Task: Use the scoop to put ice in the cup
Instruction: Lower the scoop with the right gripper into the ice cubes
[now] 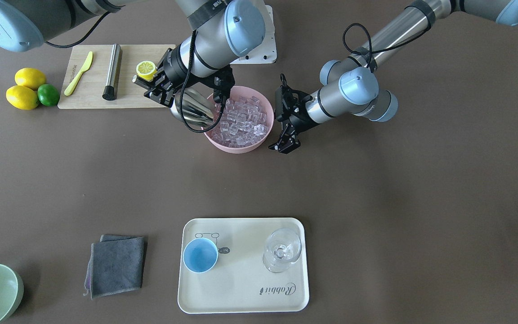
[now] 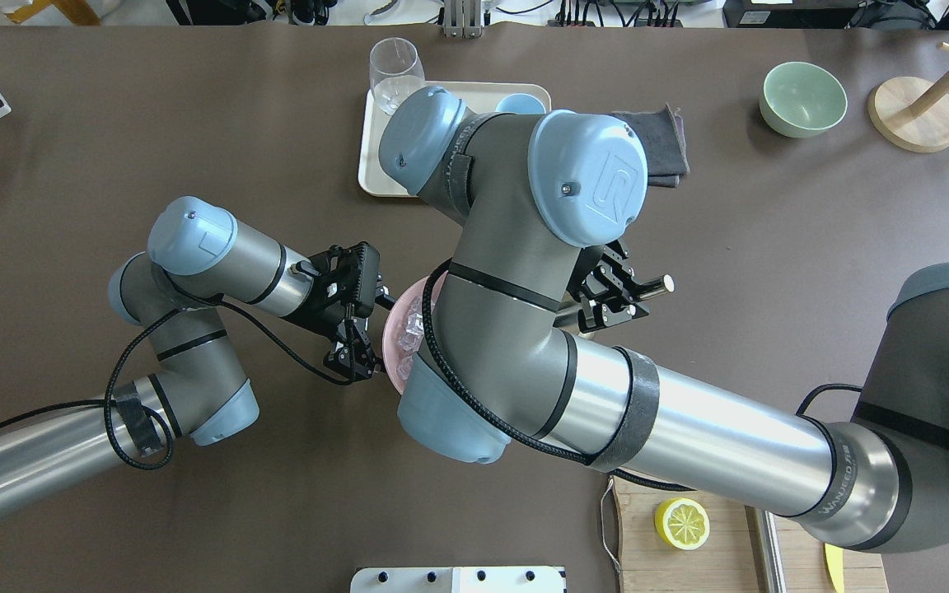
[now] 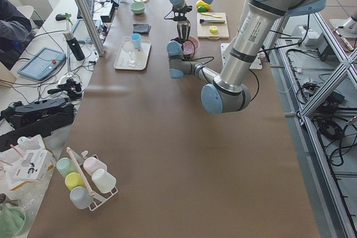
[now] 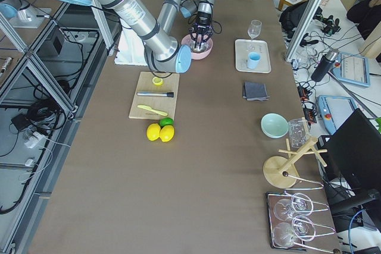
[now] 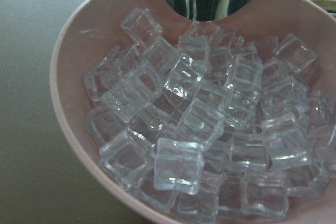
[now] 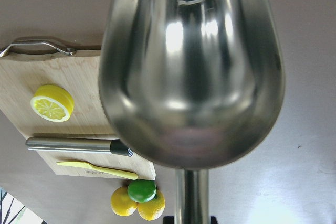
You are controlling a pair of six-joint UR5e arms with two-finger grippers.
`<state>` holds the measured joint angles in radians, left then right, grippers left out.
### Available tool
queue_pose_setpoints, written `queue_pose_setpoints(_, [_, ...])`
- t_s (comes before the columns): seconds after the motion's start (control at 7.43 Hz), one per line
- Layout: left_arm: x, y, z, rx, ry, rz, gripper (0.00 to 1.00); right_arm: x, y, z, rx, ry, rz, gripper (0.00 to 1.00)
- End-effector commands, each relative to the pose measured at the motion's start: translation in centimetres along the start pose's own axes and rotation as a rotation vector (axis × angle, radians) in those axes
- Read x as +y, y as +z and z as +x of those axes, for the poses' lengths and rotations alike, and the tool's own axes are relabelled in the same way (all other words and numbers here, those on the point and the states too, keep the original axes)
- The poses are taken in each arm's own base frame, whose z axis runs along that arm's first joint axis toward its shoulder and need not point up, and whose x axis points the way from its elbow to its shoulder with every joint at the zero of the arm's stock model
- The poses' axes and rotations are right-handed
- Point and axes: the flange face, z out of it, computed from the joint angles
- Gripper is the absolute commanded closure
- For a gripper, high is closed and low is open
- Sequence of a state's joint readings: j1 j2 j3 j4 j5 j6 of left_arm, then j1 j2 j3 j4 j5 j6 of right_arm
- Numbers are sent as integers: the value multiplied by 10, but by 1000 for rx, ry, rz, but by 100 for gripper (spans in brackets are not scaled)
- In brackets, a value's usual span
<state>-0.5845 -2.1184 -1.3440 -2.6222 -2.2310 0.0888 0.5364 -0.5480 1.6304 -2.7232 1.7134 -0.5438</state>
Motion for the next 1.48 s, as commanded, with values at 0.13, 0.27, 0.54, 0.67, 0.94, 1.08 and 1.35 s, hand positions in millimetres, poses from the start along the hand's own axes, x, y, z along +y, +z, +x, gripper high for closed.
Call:
queue_pose_setpoints(0.13, [3,-2,-2,3,-1,-3,2,-25,-3,-6,-10,8,-22,100])
queue_pose_setpoints(0.27, [4,-2,-1,4,-1,-3,2,-32,-2,-11,-9,14,-22,100])
queue_pose_setpoints(0.54, [4,-2,-1,4,2,-2,2,-45,0,-11,-4,12,-15,100])
queue_pose_setpoints(0.67, [6,-2,-1,3,0,-5,2,-48,0,-10,1,24,-4,100])
queue_pose_setpoints(0.94, [7,-2,-1,5,-1,-6,2,-55,1,-7,13,25,32,100])
queue_pose_setpoints(1.08, [7,-2,-1,5,-1,-6,2,-58,2,-6,20,57,57,100])
queue_pose_setpoints(1.35, [8,-2,-1,3,-3,-8,2,-63,7,-4,28,105,108,100])
